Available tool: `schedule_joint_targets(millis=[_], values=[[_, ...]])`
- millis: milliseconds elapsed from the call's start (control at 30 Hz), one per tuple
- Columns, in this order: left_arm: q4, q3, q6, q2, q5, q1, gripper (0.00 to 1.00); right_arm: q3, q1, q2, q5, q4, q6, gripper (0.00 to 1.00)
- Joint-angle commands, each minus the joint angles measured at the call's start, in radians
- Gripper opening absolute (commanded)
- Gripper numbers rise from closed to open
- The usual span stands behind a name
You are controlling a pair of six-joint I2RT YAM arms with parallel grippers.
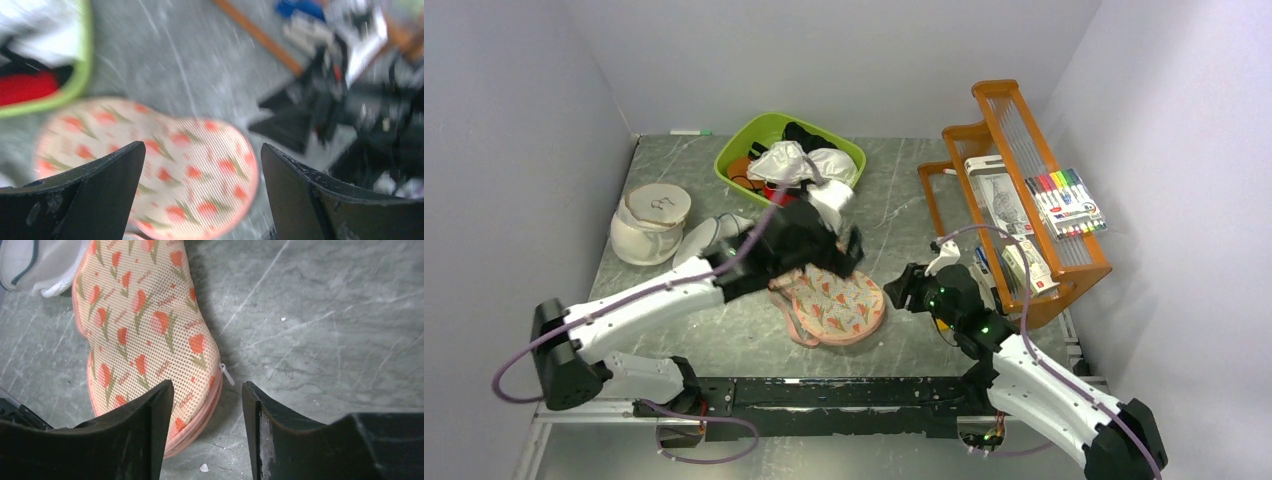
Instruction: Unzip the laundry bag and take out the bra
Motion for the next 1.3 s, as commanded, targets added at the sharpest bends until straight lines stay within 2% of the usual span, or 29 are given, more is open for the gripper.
schedule_joint_targets(millis=[0, 167, 300, 367, 467, 633, 833, 1033, 1200, 1267], values=[[0.055, 0.129, 0.143, -0.105, 0.003, 0.185, 1.00, 0.089, -0.001, -0.036, 0.028, -0.090, -0.065, 0.57], [0.126, 0.228, 0.206, -0.114, -0.219, 0.296, 0.99, 0.175, 0.004, 0.106, -0.086, -0.076, -0.108, 0.69], [0.196, 0.196, 0.254, -0.146, -0.313, 0.401, 0.99, 0.273, 0.066, 0.270, -0.114, -0.067, -0.142, 0.74], [0.255, 0.094, 0.290, -0.210, -0.431, 0.451, 0.99, 0.375, 0.190, 0.409, -0.002, -0.102, -0.174, 0.80], [0.308, -0.025, 0.276, -0.272, -0.446, 0.516, 0.99, 0.493, 0.328, 0.547, 0.126, -0.158, -0.203, 0.82], [0.331, -0.050, 0.306, -0.306, -0.492, 0.536, 0.99, 0.699, 0.534, 0.754, 0.347, -0.288, -0.235, 0.81], [0.342, -0.059, 0.317, -0.332, -0.525, 0.544, 0.99, 0.975, 0.717, 1.028, 0.645, -0.542, -0.246, 0.81], [0.348, -0.068, 0.316, -0.347, -0.515, 0.548, 0.99, 1.128, 0.793, 1.226, 0.842, -0.719, -0.187, 0.71], [0.333, -0.060, 0.311, -0.339, -0.505, 0.548, 0.99, 1.174, 0.806, 1.299, 0.876, -0.744, -0.180, 0.60], [0.325, -0.057, 0.302, -0.338, -0.502, 0.548, 0.99, 1.182, 0.812, 1.318, 0.878, -0.745, -0.182, 0.52]])
